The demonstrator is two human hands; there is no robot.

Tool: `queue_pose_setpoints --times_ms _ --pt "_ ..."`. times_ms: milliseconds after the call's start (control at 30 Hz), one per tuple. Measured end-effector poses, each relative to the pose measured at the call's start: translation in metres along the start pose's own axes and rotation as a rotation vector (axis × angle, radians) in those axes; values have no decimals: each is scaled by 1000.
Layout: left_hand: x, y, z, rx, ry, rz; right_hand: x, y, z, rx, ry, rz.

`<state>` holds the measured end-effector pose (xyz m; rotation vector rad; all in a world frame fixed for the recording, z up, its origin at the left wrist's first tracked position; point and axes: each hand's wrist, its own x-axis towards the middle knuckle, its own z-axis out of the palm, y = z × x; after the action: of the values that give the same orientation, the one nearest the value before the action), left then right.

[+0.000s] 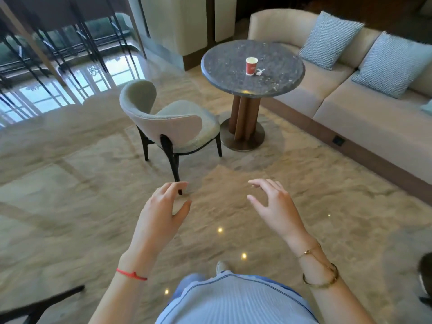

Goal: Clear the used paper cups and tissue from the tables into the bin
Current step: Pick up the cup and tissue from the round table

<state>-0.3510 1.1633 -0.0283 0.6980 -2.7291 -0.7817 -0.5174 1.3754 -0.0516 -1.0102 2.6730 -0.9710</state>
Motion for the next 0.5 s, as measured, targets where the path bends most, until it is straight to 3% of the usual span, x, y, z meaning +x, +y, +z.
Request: queue_pose_setpoints --times_ms 500 --pt "315 -30 26 -21 -54 67 282 53 16 -4 15 81"
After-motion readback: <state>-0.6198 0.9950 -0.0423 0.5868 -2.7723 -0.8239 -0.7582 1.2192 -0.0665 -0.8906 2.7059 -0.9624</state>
